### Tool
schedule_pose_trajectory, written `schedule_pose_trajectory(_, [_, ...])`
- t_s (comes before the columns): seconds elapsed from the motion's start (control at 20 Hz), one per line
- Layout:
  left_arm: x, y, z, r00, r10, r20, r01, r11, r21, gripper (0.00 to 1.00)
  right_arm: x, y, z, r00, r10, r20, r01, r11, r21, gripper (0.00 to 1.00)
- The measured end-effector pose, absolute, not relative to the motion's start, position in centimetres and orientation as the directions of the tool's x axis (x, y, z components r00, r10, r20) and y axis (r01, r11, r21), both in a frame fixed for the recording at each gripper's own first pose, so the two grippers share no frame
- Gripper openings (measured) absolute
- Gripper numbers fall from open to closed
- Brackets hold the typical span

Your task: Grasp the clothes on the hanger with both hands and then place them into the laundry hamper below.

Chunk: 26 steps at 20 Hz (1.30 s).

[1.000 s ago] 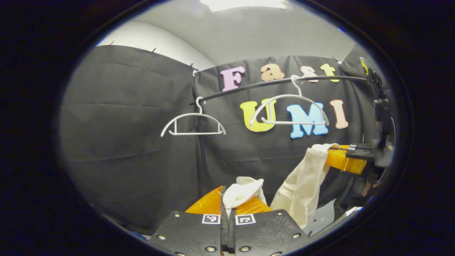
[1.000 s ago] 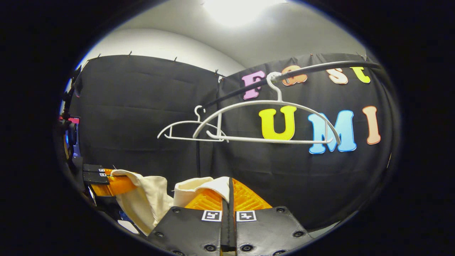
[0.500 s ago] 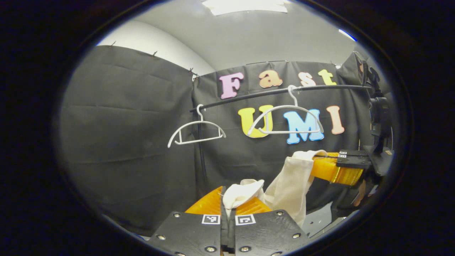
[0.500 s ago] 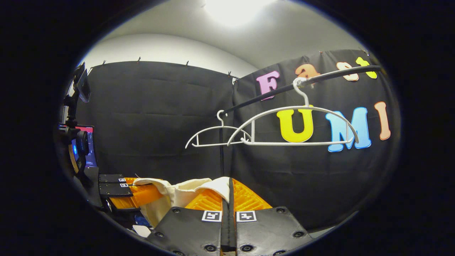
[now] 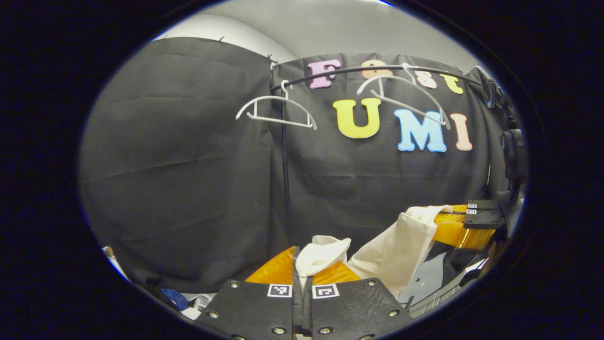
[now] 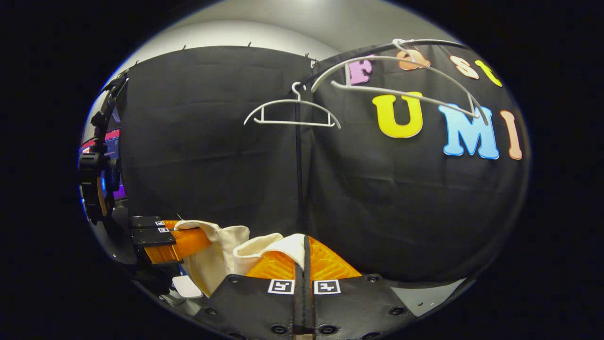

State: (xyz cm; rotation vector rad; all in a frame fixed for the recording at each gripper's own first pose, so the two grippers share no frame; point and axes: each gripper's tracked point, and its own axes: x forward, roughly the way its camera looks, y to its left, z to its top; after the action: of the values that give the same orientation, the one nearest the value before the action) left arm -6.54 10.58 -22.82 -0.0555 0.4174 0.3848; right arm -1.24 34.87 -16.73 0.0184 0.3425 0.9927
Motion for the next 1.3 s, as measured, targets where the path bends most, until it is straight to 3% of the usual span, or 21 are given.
schedule_pose_trajectory(0.3, [-8.1,11.0,-31.0,0.787,0.344,-0.512,-0.399,0.917,0.003,0.01,-3.2,35.1,-25.6,0.487,0.771,-0.41,-0.789,0.59,0.171,0.01])
schedule_pose_trajectory(0.75, [-12.1,10.5,-39.4,0.698,0.304,-0.648,-0.365,0.93,0.043,0.01,-8.8,34.5,-35.8,0.393,0.676,-0.624,-0.762,0.619,0.191,0.04])
schedule_pose_trajectory(0.8, [-12.5,10.4,-39.4,0.698,0.29,-0.654,-0.362,0.932,0.027,0.02,-9.1,34.3,-36.1,0.386,0.669,-0.635,-0.758,0.623,0.196,0.18])
schedule_pose_trajectory(0.85, [-12.6,10.6,-40.2,0.7,0.286,-0.655,-0.364,0.931,0.018,0.12,-9.2,34.2,-36.3,0.392,0.663,-0.638,-0.752,0.63,0.193,0.27])
schedule_pose_trajectory(1.0, [-12.7,11.2,-39.0,0.731,0.328,-0.599,-0.38,0.924,0.043,1.0,-8.4,33.4,-34.6,0.453,0.663,-0.596,-0.727,0.662,0.183,0.97])
schedule_pose_trajectory(1.3, [-12.3,12.6,-36.3,0.759,0.339,-0.556,-0.371,0.927,0.058,0.99,-5.9,32.4,-30.8,0.565,0.63,-0.534,-0.671,0.727,0.148,0.96])
